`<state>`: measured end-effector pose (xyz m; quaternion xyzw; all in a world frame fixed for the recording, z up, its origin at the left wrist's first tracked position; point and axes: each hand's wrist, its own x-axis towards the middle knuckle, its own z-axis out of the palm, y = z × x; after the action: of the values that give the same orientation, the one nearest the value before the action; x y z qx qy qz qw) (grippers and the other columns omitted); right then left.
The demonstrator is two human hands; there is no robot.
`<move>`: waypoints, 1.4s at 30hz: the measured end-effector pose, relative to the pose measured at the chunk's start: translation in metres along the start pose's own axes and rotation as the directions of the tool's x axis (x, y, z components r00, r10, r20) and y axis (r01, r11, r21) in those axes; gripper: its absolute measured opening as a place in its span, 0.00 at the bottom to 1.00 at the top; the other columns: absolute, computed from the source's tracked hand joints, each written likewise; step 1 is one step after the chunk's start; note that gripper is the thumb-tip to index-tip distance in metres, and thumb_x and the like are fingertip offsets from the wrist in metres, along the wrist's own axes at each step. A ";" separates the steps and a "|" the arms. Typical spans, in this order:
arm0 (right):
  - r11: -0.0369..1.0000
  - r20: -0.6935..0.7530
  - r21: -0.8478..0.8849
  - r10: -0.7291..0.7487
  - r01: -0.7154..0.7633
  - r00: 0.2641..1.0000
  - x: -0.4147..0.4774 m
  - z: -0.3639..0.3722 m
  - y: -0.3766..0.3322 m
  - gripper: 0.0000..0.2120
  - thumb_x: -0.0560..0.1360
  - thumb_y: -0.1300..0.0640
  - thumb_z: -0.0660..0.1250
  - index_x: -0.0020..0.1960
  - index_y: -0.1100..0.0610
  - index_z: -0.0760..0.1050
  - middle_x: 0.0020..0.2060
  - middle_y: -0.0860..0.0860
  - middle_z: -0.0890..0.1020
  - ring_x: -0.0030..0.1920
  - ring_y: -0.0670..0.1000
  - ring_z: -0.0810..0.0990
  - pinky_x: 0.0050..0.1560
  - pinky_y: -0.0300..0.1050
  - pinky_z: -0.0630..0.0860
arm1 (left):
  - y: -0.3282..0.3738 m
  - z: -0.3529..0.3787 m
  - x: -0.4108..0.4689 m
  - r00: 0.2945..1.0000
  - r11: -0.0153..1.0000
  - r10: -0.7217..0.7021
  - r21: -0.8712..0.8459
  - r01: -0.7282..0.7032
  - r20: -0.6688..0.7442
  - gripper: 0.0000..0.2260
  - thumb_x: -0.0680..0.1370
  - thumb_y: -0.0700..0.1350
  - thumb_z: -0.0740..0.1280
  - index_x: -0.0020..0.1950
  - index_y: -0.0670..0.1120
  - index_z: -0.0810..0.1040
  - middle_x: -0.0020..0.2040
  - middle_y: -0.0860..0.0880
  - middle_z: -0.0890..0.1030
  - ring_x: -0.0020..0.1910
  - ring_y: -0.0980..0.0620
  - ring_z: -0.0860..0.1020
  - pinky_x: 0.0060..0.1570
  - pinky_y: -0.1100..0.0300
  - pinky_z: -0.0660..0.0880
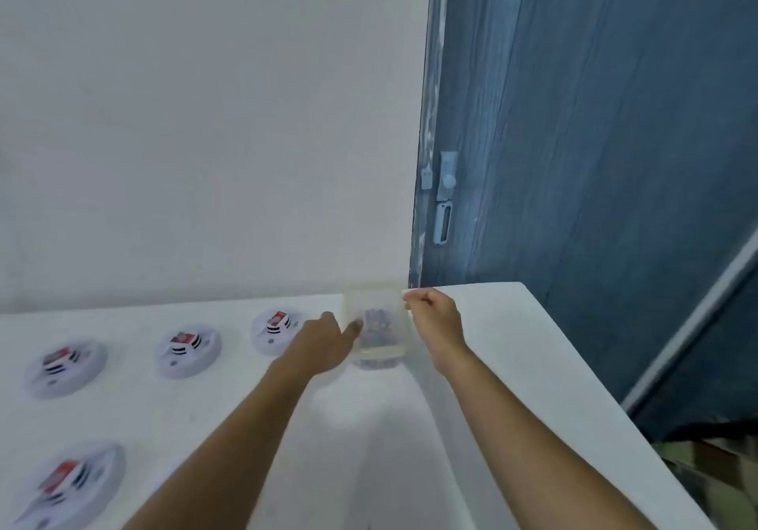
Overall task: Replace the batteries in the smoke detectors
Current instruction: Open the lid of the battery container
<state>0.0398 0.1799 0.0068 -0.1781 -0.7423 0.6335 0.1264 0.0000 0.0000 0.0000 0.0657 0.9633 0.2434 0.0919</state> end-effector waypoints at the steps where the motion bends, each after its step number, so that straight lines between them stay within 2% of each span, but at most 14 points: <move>1: 0.999 -0.009 -0.018 0.049 -0.049 0.999 0.001 0.001 0.005 0.06 0.78 0.58 0.64 0.51 0.54 0.80 0.48 0.47 0.82 0.49 0.48 0.79 0.46 0.40 0.73 | 0.000 0.004 0.002 0.998 0.995 -0.058 -0.081 0.060 0.018 0.28 0.79 0.65 0.54 0.59 0.39 0.69 0.50 0.41 0.80 0.42 0.44 0.81 0.35 0.57 0.76; 3: 0.988 -0.021 -0.045 0.148 -0.149 0.989 0.005 0.004 0.017 0.10 0.78 0.54 0.65 0.57 0.54 0.78 0.53 0.48 0.81 0.53 0.50 0.79 0.50 0.43 0.74 | 0.000 0.010 0.007 0.987 0.957 -0.148 -0.242 0.158 0.061 0.27 0.80 0.64 0.53 0.59 0.40 0.67 0.47 0.42 0.79 0.39 0.46 0.82 0.30 0.60 0.75; 6: 0.968 0.032 -0.070 0.245 -0.242 0.969 0.010 0.012 0.033 0.18 0.78 0.45 0.65 0.61 0.55 0.78 0.56 0.50 0.81 0.57 0.55 0.79 0.60 0.52 0.77 | 0.004 0.018 0.013 0.978 0.865 -0.182 -0.457 0.209 0.103 0.23 0.81 0.62 0.54 0.54 0.42 0.72 0.49 0.42 0.80 0.43 0.45 0.81 0.37 0.58 0.75; 10: 0.955 0.089 0.010 0.294 -0.296 0.952 0.017 0.015 0.044 0.12 0.81 0.51 0.66 0.50 0.59 0.80 0.40 0.50 0.80 0.43 0.52 0.78 0.42 0.40 0.74 | -0.002 0.027 0.025 0.961 0.623 -0.219 -0.735 0.269 0.166 0.15 0.81 0.50 0.64 0.46 0.38 0.75 0.40 0.40 0.75 0.31 0.48 0.69 0.32 0.58 0.66; 12: 0.927 0.129 0.118 0.340 -0.355 0.931 0.018 0.013 0.040 0.06 0.81 0.57 0.65 0.49 0.58 0.79 0.38 0.50 0.80 0.37 0.49 0.77 0.31 0.35 0.71 | -0.004 0.027 0.031 0.939 0.477 -0.247 -0.814 0.333 0.240 0.11 0.79 0.45 0.68 0.50 0.36 0.77 0.41 0.40 0.75 0.30 0.49 0.68 0.29 0.59 0.63; 13: 0.912 0.145 0.152 0.361 -0.381 0.921 0.021 0.013 0.038 0.05 0.81 0.59 0.65 0.49 0.58 0.78 0.38 0.51 0.80 0.36 0.48 0.77 0.29 0.35 0.70 | -0.006 0.026 0.033 0.925 0.390 -0.250 -0.845 0.367 0.287 0.10 0.78 0.42 0.69 0.53 0.36 0.77 0.44 0.40 0.77 0.32 0.49 0.72 0.29 0.59 0.67; 15: 0.886 0.176 0.176 0.399 -0.428 0.900 0.024 0.012 0.033 0.05 0.81 0.61 0.65 0.46 0.58 0.78 0.39 0.53 0.81 0.36 0.49 0.77 0.30 0.38 0.69 | -0.008 0.023 0.037 0.901 0.202 -0.215 -0.885 0.419 0.377 0.12 0.77 0.38 0.70 0.59 0.35 0.76 0.52 0.40 0.80 0.44 0.46 0.79 0.44 0.58 0.79; 17: 0.859 0.200 0.179 0.447 -0.481 0.872 0.026 0.010 0.029 0.06 0.80 0.63 0.65 0.45 0.58 0.77 0.39 0.54 0.81 0.35 0.50 0.76 0.28 0.40 0.68 | -0.009 0.021 0.039 0.882 0.097 -0.181 -0.885 0.456 0.435 0.16 0.76 0.34 0.70 0.63 0.35 0.74 0.56 0.39 0.79 0.54 0.44 0.79 0.62 0.50 0.75; 20: 0.829 0.231 0.157 0.497 -0.537 0.836 0.027 0.005 0.028 0.03 0.79 0.63 0.65 0.47 0.59 0.76 0.37 0.54 0.78 0.34 0.51 0.73 0.30 0.41 0.65 | -0.009 0.017 0.036 0.862 0.076 -0.159 -0.864 0.498 0.482 0.16 0.75 0.34 0.70 0.62 0.36 0.75 0.52 0.41 0.79 0.53 0.45 0.78 0.62 0.51 0.75; 24: 0.785 0.321 0.132 0.544 -0.605 0.775 0.021 -0.004 0.037 0.01 0.75 0.61 0.67 0.46 0.58 0.76 0.36 0.53 0.75 0.33 0.51 0.69 0.34 0.43 0.65 | -0.011 0.014 0.021 0.836 0.087 -0.137 -0.834 0.545 0.532 0.08 0.76 0.33 0.68 0.54 0.38 0.77 0.47 0.43 0.79 0.45 0.47 0.78 0.46 0.56 0.76; 29: 0.810 0.383 -0.033 0.551 -0.585 0.742 0.007 -0.011 0.038 0.05 0.72 0.56 0.66 0.46 0.56 0.74 0.37 0.53 0.76 0.32 0.52 0.72 0.32 0.43 0.69 | -0.019 0.018 0.003 0.837 0.235 -0.161 -0.804 0.547 0.522 0.05 0.74 0.37 0.69 0.48 0.40 0.78 0.40 0.45 0.77 0.37 0.48 0.76 0.41 0.55 0.74; 32: 0.814 0.420 -0.099 0.555 -0.572 0.718 0.001 -0.015 0.038 0.07 0.71 0.55 0.66 0.47 0.57 0.74 0.40 0.54 0.76 0.32 0.52 0.72 0.34 0.43 0.70 | -0.022 0.022 -0.008 0.837 0.303 -0.172 -0.781 0.546 0.519 0.07 0.72 0.39 0.68 0.49 0.41 0.77 0.39 0.44 0.76 0.36 0.46 0.75 0.42 0.55 0.75; 37: 0.815 0.453 -0.075 0.541 -0.575 0.709 -0.005 -0.020 0.046 0.11 0.75 0.49 0.69 0.46 0.56 0.76 0.37 0.53 0.76 0.32 0.51 0.74 0.38 0.45 0.74 | -0.028 0.025 -0.017 0.833 0.310 -0.149 -0.775 0.551 0.533 0.11 0.73 0.40 0.68 0.54 0.39 0.77 0.46 0.41 0.79 0.43 0.43 0.78 0.50 0.52 0.77; 42: 0.816 0.470 0.014 0.505 -0.578 0.725 -0.007 -0.019 0.048 0.17 0.78 0.45 0.71 0.55 0.59 0.82 0.46 0.56 0.81 0.46 0.55 0.79 0.60 0.53 0.79 | -0.033 0.027 -0.017 0.825 0.247 -0.098 -0.790 0.562 0.556 0.11 0.73 0.39 0.69 0.54 0.39 0.79 0.46 0.41 0.81 0.40 0.46 0.79 0.45 0.56 0.76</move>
<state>0.0586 0.2006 -0.0375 -0.2270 -0.6129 0.7231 -0.2237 0.0196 -0.0189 -0.0368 -0.1615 0.5911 0.7061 0.3549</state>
